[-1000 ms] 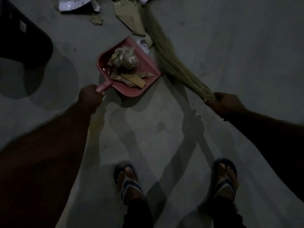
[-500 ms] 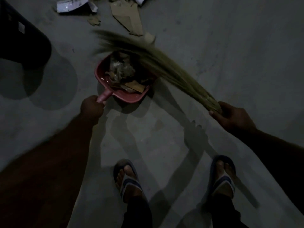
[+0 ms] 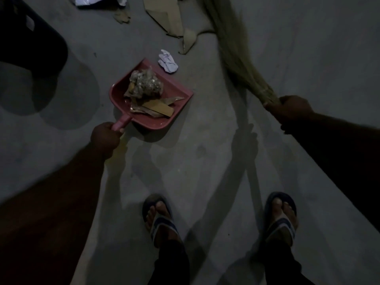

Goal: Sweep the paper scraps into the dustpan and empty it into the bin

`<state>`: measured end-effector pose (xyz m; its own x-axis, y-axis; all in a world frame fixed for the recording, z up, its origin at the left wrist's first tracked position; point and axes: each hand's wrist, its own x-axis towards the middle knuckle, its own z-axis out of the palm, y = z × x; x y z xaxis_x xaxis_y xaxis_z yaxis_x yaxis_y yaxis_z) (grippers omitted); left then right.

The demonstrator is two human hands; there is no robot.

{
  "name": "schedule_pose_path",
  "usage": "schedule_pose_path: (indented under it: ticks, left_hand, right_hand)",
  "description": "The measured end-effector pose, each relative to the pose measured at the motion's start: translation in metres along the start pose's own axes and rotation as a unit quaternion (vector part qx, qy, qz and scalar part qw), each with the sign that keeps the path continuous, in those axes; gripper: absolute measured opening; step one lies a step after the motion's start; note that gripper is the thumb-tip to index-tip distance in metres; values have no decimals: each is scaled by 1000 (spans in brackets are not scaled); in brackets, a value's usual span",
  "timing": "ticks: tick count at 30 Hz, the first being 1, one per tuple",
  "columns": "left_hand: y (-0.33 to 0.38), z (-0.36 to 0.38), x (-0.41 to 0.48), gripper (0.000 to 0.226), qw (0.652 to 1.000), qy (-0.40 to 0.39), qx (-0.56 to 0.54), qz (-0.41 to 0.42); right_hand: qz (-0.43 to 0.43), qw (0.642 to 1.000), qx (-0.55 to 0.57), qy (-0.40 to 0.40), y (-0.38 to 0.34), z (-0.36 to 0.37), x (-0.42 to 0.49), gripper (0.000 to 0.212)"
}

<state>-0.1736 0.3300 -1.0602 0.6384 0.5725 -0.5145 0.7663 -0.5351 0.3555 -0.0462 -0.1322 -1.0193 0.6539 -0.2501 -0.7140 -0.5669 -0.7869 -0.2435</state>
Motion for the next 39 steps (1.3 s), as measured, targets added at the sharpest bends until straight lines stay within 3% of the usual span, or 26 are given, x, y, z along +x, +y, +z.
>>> schedule_pose_path:
  ticks: [5, 10, 13, 16, 22, 28, 34, 39]
  left_hand:
    - [24, 3, 17, 30, 998, -5, 50, 28]
    - [45, 4, 30, 29, 997, -21, 64, 41]
    - [45, 1, 32, 27, 997, -6, 53, 54]
    - [41, 1, 29, 27, 997, -4, 56, 61]
    - [51, -5, 14, 25, 996, 8, -84, 42]
    - [102, -52, -2, 27, 984, 1, -167, 64]
    - [171, -82, -14, 24, 983, -15, -157, 89]
    - [230, -36, -5, 23, 989, -12, -119, 90]
  right_hand:
    - [-54, 995, -86, -11, 1, 6, 1, 51]
    - [-178, 953, -245, -22, 20, 0, -1, 48]
    - [-196, 939, -281, -19, 28, -3, -5, 47]
    - [-205, 939, -274, -2, 31, -4, -13, 49]
    - [-246, 943, -200, 104, 30, -15, -37, 39]
    - [-221, 940, -182, 185, 18, -74, -70, 40]
    - [-214, 946, -152, 192, -23, -167, -74, 37]
    - [-150, 970, -89, 170, -48, -197, -9, 50]
